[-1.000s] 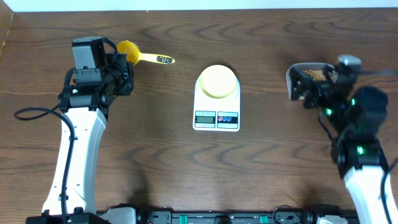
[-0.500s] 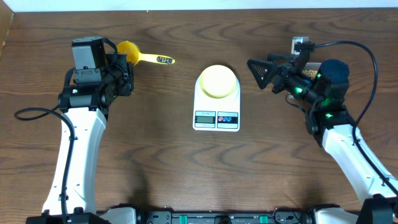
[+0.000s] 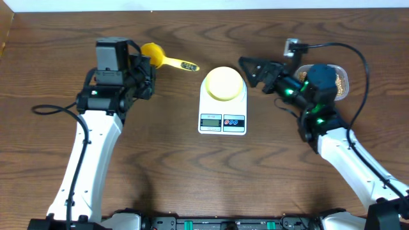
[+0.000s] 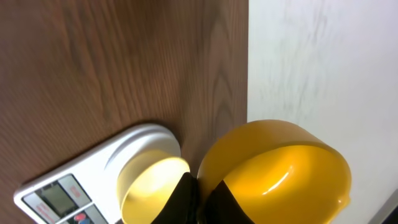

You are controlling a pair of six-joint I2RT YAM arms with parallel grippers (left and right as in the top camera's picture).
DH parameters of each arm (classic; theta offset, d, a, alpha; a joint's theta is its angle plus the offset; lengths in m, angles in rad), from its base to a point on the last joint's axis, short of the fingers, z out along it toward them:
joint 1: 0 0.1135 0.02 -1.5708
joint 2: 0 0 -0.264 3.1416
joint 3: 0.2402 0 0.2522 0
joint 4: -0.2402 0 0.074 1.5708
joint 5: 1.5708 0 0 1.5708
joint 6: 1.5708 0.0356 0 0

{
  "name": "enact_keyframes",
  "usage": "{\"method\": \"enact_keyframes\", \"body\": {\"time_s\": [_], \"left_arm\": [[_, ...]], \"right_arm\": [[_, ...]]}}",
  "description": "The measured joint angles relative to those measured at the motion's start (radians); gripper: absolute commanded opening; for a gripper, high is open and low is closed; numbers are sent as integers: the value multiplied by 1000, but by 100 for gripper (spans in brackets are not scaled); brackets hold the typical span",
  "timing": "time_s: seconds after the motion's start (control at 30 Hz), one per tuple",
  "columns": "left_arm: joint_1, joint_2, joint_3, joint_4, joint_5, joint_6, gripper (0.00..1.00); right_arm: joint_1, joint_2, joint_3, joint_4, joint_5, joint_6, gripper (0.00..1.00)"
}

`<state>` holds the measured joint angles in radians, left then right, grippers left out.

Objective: Scoop item into bowl and weigh 50g on scale
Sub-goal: 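Move the right gripper over the scale toward the yellow scoop, then close the right gripper on the yellow scoop held by the left gripper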

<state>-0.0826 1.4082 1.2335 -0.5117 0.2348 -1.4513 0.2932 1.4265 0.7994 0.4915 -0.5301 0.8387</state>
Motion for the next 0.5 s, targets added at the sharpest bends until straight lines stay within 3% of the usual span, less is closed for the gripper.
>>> {"method": "enact_keyframes", "body": {"time_s": [0.5], "left_arm": [[-74,0,0,49,56,-56,8]], "right_arm": [[65,24,0,75,26,18,99]]}}
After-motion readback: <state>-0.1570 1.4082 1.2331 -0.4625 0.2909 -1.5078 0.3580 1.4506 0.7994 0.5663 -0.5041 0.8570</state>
